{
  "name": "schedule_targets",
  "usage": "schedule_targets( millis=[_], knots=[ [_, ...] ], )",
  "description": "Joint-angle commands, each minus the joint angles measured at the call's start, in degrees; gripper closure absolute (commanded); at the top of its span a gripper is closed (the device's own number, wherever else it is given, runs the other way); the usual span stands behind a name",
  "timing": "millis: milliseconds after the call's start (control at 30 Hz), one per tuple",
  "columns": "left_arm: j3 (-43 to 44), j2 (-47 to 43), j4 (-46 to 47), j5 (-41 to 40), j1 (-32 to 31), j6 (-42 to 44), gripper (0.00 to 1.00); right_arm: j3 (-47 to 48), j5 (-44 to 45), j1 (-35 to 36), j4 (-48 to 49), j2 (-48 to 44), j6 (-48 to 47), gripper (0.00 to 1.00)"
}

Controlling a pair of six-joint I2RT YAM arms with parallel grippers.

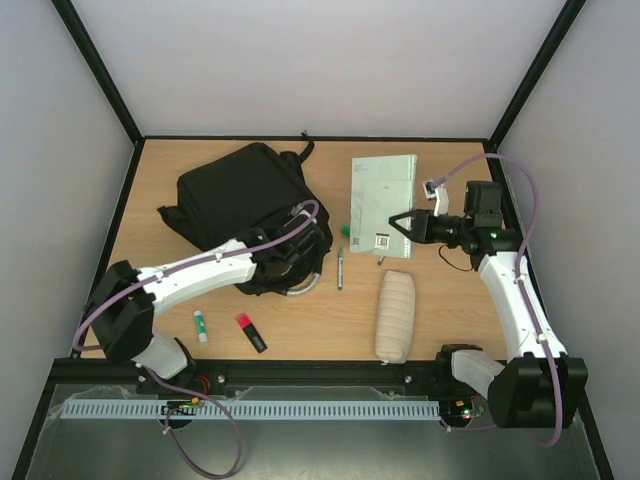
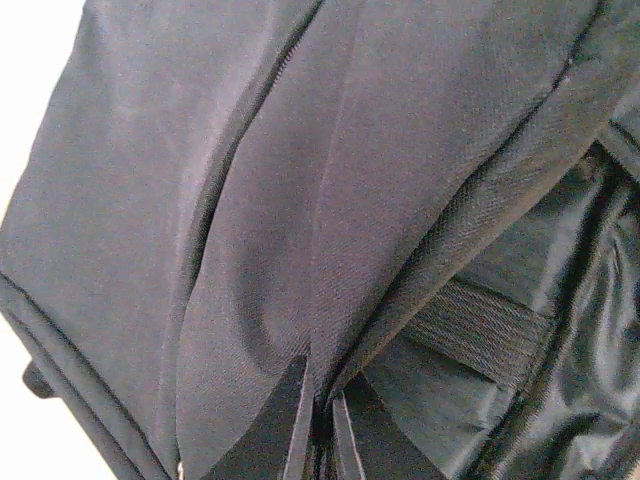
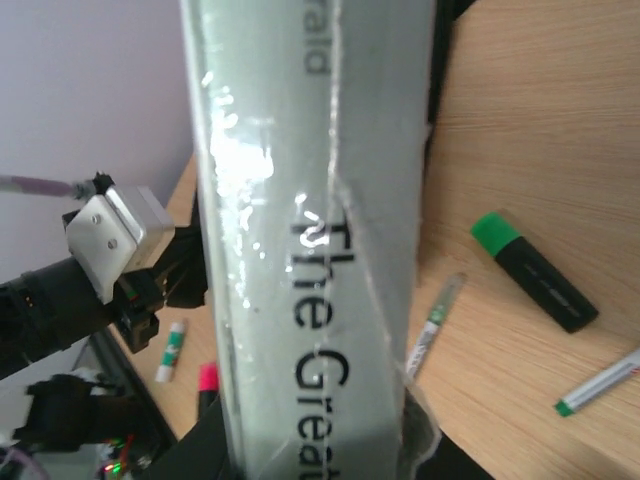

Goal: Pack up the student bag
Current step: Place the book in the student bag.

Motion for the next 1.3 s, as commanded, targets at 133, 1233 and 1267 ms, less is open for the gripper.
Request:
schedule_targets(
  millis=[133, 1233, 1267],
  knots=[
    [0.69, -8.71, 6.16, -5.20, 0.11, 3.48, 0.98, 5.63, -13.23, 3.96, -12.97, 4.12, 1.26, 0.99],
    [-8.12, -18.19, 20.68, 10.98, 6.66, 4.72, 0.98, 1.30, -13.76, 29.64, -6.18, 19.61, 7.21, 0.99],
    [-8.52, -18.68, 21.15, 11.44, 6.65, 4.81, 0.98, 2.66, -14.66, 30.55, -6.25, 22.13, 6.67, 0.99]
  ],
)
